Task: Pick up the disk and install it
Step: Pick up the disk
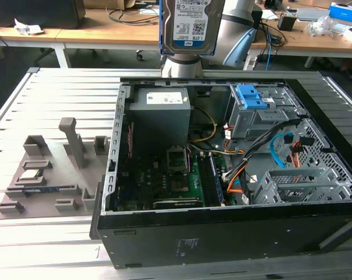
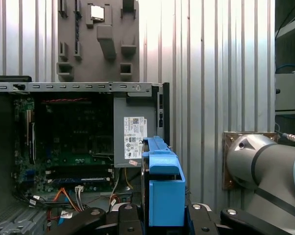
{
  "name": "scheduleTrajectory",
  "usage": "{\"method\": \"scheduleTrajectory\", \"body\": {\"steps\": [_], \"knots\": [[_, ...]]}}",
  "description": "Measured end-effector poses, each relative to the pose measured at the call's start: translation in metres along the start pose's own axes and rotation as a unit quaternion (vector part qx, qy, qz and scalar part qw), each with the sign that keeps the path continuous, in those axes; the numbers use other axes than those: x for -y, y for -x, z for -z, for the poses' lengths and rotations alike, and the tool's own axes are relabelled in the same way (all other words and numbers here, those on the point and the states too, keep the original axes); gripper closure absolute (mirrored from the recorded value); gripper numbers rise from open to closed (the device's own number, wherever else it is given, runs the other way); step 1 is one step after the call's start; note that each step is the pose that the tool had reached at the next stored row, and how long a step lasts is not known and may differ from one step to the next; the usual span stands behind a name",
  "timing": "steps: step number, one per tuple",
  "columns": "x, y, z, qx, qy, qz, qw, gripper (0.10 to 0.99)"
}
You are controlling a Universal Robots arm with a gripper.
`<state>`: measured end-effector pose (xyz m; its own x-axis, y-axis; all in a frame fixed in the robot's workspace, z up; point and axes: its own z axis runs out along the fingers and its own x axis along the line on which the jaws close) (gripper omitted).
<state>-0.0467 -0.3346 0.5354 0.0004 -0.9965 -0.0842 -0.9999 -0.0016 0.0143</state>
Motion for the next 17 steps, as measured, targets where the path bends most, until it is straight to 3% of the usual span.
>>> {"method": "scheduleTrajectory", "body": {"steps": [17], "knots": [[0.0003,-0.0020,-0.0202,0.0000,0.0000,0.000,1.0000,0.722]]}}
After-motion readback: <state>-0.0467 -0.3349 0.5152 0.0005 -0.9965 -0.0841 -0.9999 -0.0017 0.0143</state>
